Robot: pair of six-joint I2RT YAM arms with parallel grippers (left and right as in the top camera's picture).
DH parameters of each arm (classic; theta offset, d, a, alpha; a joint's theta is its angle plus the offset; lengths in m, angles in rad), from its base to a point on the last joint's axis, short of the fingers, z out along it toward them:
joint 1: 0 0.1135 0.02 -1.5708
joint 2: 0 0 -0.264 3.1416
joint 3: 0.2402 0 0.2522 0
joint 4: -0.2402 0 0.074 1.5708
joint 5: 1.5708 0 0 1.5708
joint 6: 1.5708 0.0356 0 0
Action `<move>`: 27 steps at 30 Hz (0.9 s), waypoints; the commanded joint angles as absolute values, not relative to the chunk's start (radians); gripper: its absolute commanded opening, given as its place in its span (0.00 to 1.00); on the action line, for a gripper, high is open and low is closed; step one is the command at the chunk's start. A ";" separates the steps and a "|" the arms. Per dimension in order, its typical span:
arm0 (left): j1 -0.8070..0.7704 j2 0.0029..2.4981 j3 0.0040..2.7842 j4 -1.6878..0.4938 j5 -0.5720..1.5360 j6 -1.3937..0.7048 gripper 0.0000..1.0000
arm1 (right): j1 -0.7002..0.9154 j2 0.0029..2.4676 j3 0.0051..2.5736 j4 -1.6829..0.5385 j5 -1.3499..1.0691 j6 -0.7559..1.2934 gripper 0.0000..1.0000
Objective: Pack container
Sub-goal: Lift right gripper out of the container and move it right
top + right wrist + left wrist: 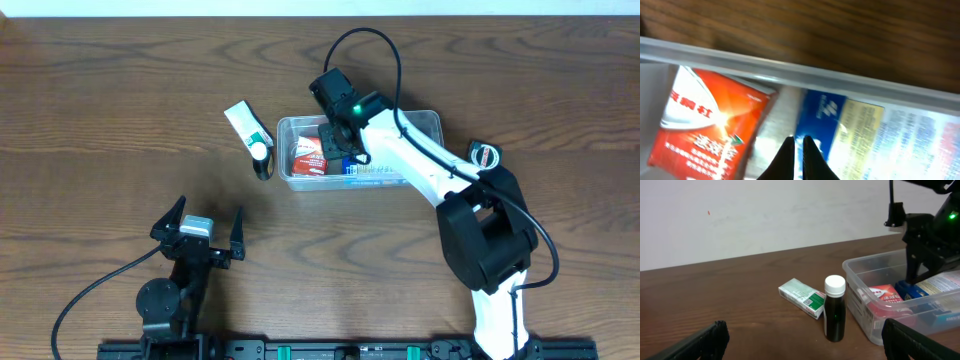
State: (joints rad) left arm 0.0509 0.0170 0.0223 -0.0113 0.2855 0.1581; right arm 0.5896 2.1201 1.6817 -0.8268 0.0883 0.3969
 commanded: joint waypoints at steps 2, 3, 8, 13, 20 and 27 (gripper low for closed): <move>0.056 0.018 0.004 -0.044 0.299 0.164 0.98 | 0.549 1.993 1.730 -0.857 0.085 0.356 0.08; 0.056 0.018 0.004 -0.044 0.299 0.164 0.98 | 0.545 1.972 1.730 -0.865 0.085 0.344 0.09; 0.056 0.018 0.004 -0.044 0.299 0.164 0.98 | 0.508 1.868 1.730 -0.920 0.155 0.305 0.32; 0.056 0.018 0.004 -0.044 0.299 0.164 0.98 | 0.400 1.787 1.730 -1.010 0.223 0.296 0.69; 0.056 0.018 0.004 -0.044 0.299 0.164 0.98 | 0.153 1.740 1.730 -1.211 0.221 0.289 0.99; 0.056 0.018 0.004 -0.045 0.299 0.164 0.98 | -0.070 1.741 1.671 -1.280 0.197 0.271 0.99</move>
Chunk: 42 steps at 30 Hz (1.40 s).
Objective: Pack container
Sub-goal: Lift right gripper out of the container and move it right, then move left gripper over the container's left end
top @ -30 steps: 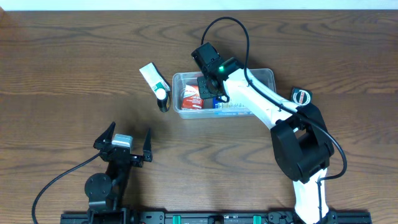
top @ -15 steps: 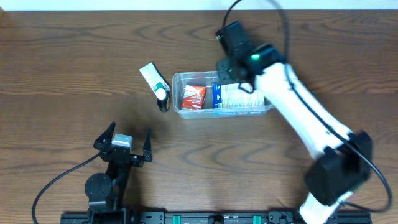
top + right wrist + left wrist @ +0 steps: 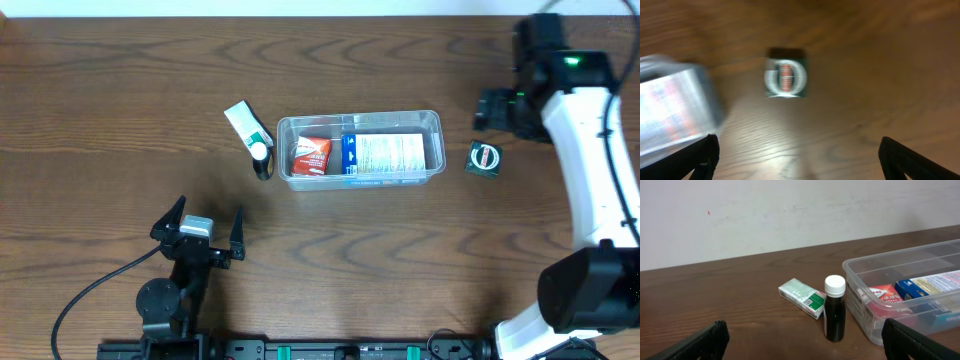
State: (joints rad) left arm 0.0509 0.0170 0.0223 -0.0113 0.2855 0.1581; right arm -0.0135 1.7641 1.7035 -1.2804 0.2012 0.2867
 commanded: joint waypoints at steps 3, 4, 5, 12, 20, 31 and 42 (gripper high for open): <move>0.056 0.018 0.004 -0.044 0.299 0.164 0.98 | -0.137 1.741 1.623 -1.250 0.174 0.272 0.99; 0.056 0.018 0.004 -0.044 0.299 0.164 0.98 | -0.154 1.741 1.605 -1.240 0.175 0.272 0.99; 0.056 0.018 0.004 -0.044 0.299 0.164 0.98 | -0.165 1.741 1.590 -1.237 0.175 0.272 0.99; 0.056 0.018 0.004 -0.044 0.299 0.164 0.98 | -0.197 1.741 1.536 -1.238 0.176 0.272 0.99; 0.056 0.018 0.004 -0.044 0.299 0.164 0.98 | -0.197 1.741 1.536 -1.238 0.176 0.272 0.99; 0.056 0.018 0.004 -0.044 0.305 0.158 0.98 | -0.197 1.741 1.536 -1.238 0.175 0.272 0.99; 0.056 0.107 0.249 -0.174 0.433 0.002 0.98 | -0.197 1.741 1.536 -1.238 0.175 0.272 0.99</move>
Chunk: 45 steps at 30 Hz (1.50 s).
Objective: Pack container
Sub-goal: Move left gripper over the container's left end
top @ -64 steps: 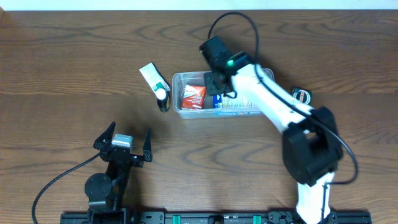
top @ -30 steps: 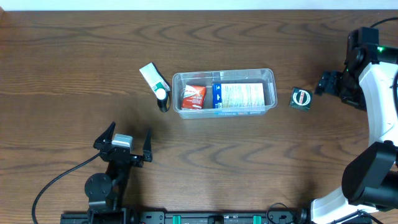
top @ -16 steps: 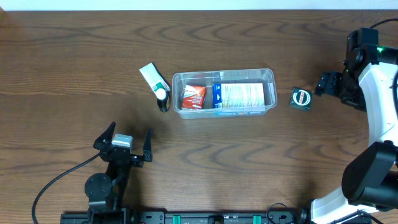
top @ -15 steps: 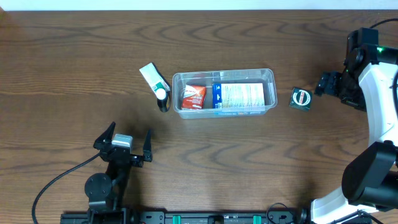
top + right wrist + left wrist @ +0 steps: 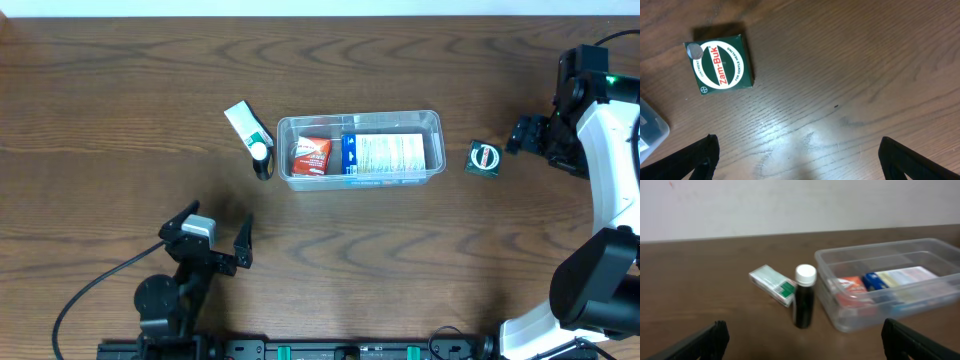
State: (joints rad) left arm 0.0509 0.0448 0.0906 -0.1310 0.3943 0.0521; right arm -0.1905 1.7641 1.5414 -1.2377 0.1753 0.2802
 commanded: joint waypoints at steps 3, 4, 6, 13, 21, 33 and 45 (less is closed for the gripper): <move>0.056 0.225 0.413 -0.253 0.433 0.002 0.98 | -0.197 1.741 1.536 -1.238 0.175 0.272 0.99; 0.056 0.283 0.484 -0.296 0.434 0.002 0.98 | -0.197 1.741 1.536 -1.238 0.175 0.272 0.99; 0.056 0.424 0.648 -0.418 0.435 0.002 0.98 | -0.197 1.741 1.536 -1.238 0.176 0.272 0.99; 0.056 0.885 1.180 -0.907 0.483 0.001 0.98 | -0.197 1.741 1.536 -1.238 0.176 0.272 0.99; 0.055 1.095 1.260 -0.876 0.702 -0.003 0.99 | -0.197 1.741 1.536 -1.238 0.175 0.272 0.99; -0.265 1.152 1.293 -0.731 0.202 -0.324 0.06 | -0.197 1.741 1.536 -1.238 0.175 0.272 0.99; -0.561 1.488 1.501 -0.839 -0.172 -0.471 0.06 | -0.197 1.741 1.536 -1.238 0.176 0.272 0.99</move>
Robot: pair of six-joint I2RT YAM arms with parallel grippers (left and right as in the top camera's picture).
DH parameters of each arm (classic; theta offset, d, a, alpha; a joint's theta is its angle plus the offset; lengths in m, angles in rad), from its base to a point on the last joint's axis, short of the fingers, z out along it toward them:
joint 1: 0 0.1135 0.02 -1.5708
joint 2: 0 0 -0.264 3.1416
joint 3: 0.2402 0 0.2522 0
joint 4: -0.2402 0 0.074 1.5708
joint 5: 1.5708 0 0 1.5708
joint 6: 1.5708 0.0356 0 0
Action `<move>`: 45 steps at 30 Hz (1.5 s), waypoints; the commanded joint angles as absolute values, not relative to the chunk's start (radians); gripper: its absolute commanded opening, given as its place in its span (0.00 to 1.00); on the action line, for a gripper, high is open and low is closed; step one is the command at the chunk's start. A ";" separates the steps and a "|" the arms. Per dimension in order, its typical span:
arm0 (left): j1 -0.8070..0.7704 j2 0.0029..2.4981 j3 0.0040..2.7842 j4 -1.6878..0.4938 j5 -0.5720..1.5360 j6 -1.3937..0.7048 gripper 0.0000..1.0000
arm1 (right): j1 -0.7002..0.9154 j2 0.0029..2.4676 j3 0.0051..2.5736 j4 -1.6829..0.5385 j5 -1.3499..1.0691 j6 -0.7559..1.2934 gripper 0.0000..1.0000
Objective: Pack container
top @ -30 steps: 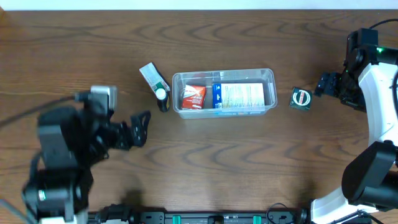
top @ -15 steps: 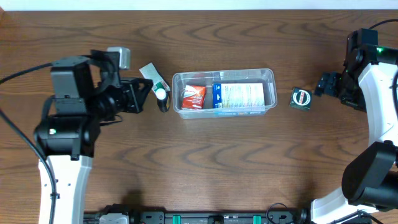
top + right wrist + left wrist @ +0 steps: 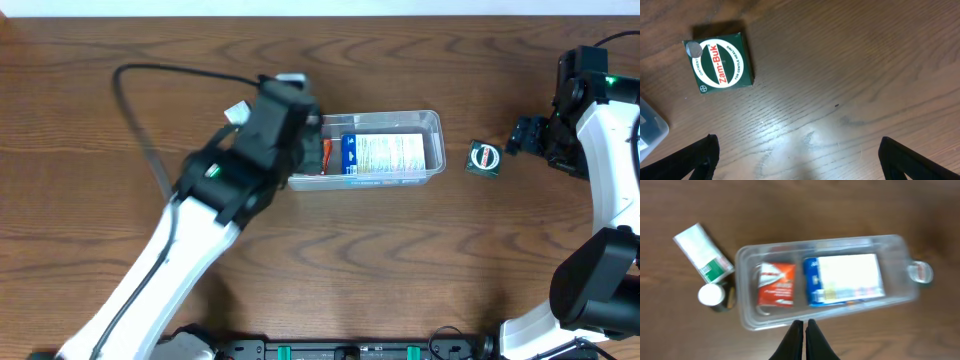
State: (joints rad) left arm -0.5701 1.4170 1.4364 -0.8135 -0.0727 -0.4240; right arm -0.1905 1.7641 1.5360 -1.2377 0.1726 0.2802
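Observation:
The clear plastic container (image 3: 432, 122) lies mid-table holding a red packet (image 3: 776, 284) and a blue-and-white box (image 3: 846, 279). My left gripper (image 3: 804, 329) hangs shut and empty above the container's near wall (image 3: 830, 312); the left arm (image 3: 240, 165) covers the container's left end from overhead. A green-and-white box (image 3: 703, 256) and a dark bottle with a white cap (image 3: 711, 295) sit left of the container. A green Zam-Buk box (image 3: 719, 62) lies right of the container (image 3: 649, 131). My right gripper (image 3: 797, 160) is open beside it, holding nothing.
Bare brown wood surrounds the container on all sides. The right arm (image 3: 600, 150) stands along the table's right edge. A black cable (image 3: 150, 75) loops from the left arm over the left half of the table.
My left gripper was open and low near the table's front edge; now it is shut and high over the container's near wall, looking straight down. The right arm has not moved.
My right gripper was shut inside the container over the blue box. Then it was open out to the right near the Zam-Buk box, and it stayed there. The left arm rested at the front, turned slightly, and now hangs shut over the container.

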 commanded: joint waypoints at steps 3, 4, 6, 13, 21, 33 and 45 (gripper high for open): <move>-0.533 1.579 1.551 -0.876 -0.170 -0.469 0.06 | -0.197 1.741 1.536 -1.238 0.175 0.272 0.99; -0.518 1.605 1.555 -0.878 -0.170 -0.469 0.06 | -0.197 1.741 1.536 -1.238 0.175 0.272 0.99; -0.486 1.646 1.555 -0.878 -0.168 -0.469 0.06 | -0.197 1.741 1.536 -1.238 0.175 0.272 0.99; -0.389 1.764 1.555 -0.881 -0.057 -0.348 0.06 | -0.197 1.741 1.536 -1.238 0.175 0.272 0.99; -0.379 1.820 1.555 -0.881 0.071 -0.254 0.06 | -0.197 1.741 1.536 -1.238 0.175 0.272 0.99; -0.439 1.876 1.552 -0.883 -0.052 -0.293 0.06 | -0.197 1.741 1.536 -1.238 0.175 0.272 0.99; -0.457 1.987 1.552 -0.871 -0.125 -0.292 0.06 | -0.197 1.741 1.536 -1.238 0.175 0.272 0.99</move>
